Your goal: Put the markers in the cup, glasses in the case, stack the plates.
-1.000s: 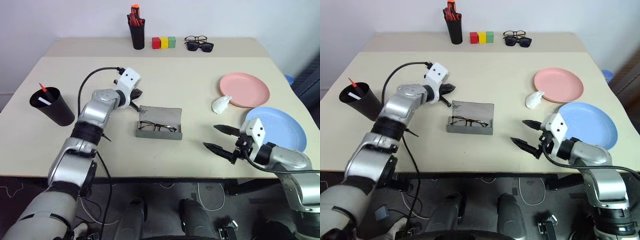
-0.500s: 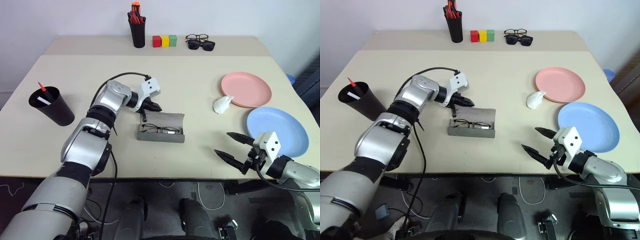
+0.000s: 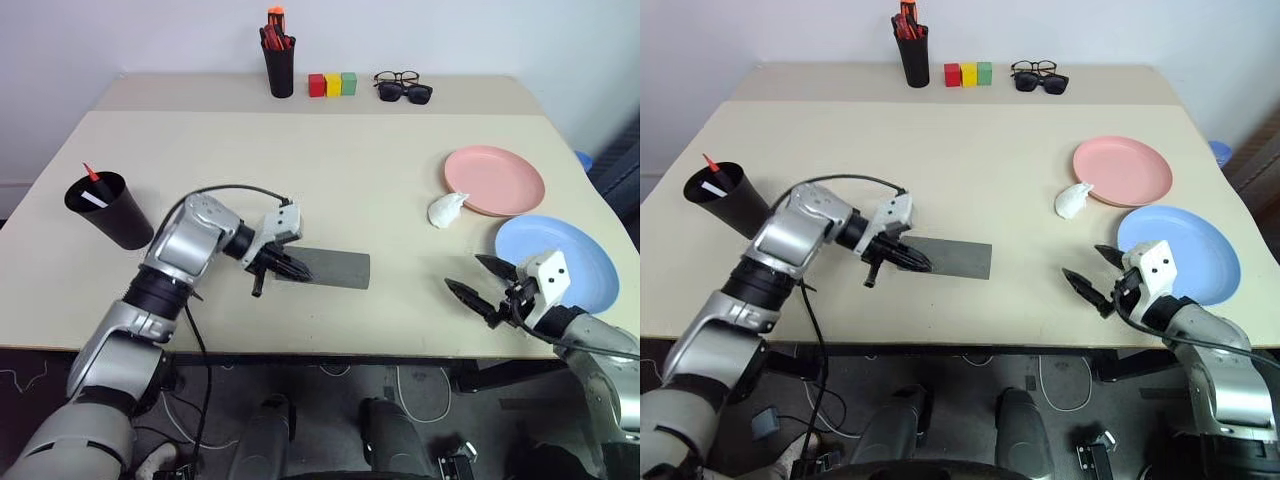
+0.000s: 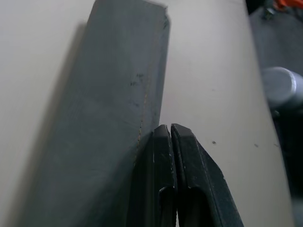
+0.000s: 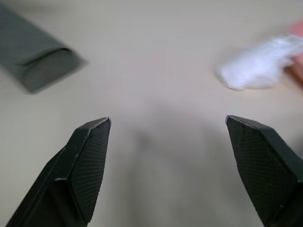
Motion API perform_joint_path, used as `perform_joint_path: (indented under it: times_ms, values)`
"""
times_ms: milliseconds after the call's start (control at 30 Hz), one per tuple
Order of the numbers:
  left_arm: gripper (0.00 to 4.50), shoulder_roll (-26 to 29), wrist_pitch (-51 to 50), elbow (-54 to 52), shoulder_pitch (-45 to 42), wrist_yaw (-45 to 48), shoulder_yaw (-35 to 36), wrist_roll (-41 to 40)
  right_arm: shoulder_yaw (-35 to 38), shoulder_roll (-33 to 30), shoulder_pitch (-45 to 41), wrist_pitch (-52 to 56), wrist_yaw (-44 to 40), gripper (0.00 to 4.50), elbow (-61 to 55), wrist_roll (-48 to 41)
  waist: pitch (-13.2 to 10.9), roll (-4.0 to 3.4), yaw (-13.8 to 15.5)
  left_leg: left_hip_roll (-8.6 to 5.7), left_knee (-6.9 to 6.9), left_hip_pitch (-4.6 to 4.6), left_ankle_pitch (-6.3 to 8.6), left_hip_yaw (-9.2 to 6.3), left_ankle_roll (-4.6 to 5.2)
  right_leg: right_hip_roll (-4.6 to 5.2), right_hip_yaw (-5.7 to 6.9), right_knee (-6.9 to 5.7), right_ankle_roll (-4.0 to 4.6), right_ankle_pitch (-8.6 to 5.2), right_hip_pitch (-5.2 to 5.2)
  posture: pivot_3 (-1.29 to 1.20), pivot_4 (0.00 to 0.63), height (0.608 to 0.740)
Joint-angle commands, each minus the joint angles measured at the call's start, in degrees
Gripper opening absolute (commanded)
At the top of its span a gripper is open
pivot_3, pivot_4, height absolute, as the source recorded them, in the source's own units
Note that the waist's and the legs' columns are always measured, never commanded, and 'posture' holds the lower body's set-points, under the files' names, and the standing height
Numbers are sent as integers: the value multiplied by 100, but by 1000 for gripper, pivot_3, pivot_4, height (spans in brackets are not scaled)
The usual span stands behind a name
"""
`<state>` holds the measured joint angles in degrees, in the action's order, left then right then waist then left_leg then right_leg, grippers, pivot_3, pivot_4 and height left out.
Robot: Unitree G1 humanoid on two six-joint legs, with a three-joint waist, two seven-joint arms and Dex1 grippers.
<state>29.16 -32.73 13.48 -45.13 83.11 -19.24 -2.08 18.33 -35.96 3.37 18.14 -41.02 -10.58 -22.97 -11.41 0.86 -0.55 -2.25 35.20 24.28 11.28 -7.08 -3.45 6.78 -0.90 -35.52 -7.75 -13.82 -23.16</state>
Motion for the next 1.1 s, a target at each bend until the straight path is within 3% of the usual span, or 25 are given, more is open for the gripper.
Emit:
perform_joint_path:
  times_ms: [33, 167, 267, 500, 667, 767, 967, 1100]
  values:
    - [27, -194, 112, -595, -154, -606, 841, -610, 254, -78, -212, -6, 297, 3970, 198, 92, -1, 2, -1, 0, 4, 2, -4, 0, 3, 0, 1, -3, 2, 1, 0, 0, 150, 740]
    - [27, -497, -329, -1414, -37, -1121, 1221, -1190, 183, -226, -462, -86, 438, 3970, 895, 362, 0, 0, -18, 1, 5, 0, -6, 2, 3, 0, -1, 0, 5, 5, 2, 0, 150, 740]
    - [843, -465, -757, -1846, 165, -1141, 976, -1435, 61, -261, -708, -213, 451, 3970, 1408, 535, 2, -5, -27, 1, 1, -3, -7, 3, 4, 0, -1, -1, -8, 9, 3, 0, 150, 740]
    - [4480, -288, -719, -2056, 361, -1328, 515, -1402, -135, -234, -1044, -305, 433, 3970, 1938, 794, 4, -9, -45, 4, 3, -21, -9, 18, 4, -3, -10, -16, -5, 9, 7, 0, 150, 740]
    - [4480, -257, -704, -2086, 322, -1465, 497, -1458, -233, -262, -1119, -179, 471, 3970, 1781, 907, 4, -8, -41, 5, 6, -48, -13, 19, 6, -2, -10, -7, 6, 5, 40, 0, 150, 740]
    - [4500, -247, -624, -2064, 335, -1556, 466, -1425, -226, -275, -1180, 88, 550, 3151, 1555, 883, 4, -8, -43, 6, 3, -52, -13, 20, 7, -2, -11, -3, 8, 5, 44, 0, 150, 740]
    - [4500, -270, -547, -2011, 315, -1740, 440, -1424, -319, -411, -1230, 463, 741, 80, 1040, 1117, 4, -8, -46, 6, -5, -51, -13, 20, 7, -2, -11, -3, 11, 8, 39, 0, 150, 740]
    - [4500, -286, -515, -1980, 312, -1786, 415, -1426, -414, -515, -1261, 539, 787, 29, 829, 1258, 4, -9, -40, 7, -3, -53, -13, 24, 7, -2, -13, -3, 11, 7, 40, 0, 150, 740]
